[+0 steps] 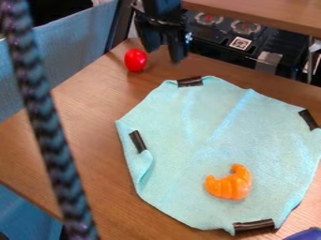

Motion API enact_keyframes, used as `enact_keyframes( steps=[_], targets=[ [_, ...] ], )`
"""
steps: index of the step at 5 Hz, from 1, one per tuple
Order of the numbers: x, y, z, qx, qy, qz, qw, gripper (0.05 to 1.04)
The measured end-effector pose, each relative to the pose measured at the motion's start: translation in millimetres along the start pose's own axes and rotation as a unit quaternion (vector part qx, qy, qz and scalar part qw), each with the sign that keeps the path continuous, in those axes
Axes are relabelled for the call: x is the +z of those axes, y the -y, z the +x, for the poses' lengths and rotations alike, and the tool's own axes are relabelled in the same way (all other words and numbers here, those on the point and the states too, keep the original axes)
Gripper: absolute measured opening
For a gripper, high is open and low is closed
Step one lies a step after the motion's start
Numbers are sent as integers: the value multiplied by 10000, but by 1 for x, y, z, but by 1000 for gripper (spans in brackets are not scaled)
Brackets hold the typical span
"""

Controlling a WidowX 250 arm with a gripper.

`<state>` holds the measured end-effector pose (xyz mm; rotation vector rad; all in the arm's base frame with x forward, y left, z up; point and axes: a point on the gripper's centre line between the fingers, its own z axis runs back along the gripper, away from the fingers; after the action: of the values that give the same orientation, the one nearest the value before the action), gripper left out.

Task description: Cover the bleu figure with the clothes

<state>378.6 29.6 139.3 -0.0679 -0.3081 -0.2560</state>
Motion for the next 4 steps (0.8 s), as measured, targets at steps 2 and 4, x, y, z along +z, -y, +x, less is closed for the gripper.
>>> enact_keyframes(
  steps=[2, 4],
  targets=[
    [-11, -26, 15, -555, 412, 668, 9954, 999],
    [-34, -26, 31, -675, 671, 981, 9906, 1000]
  ],
)
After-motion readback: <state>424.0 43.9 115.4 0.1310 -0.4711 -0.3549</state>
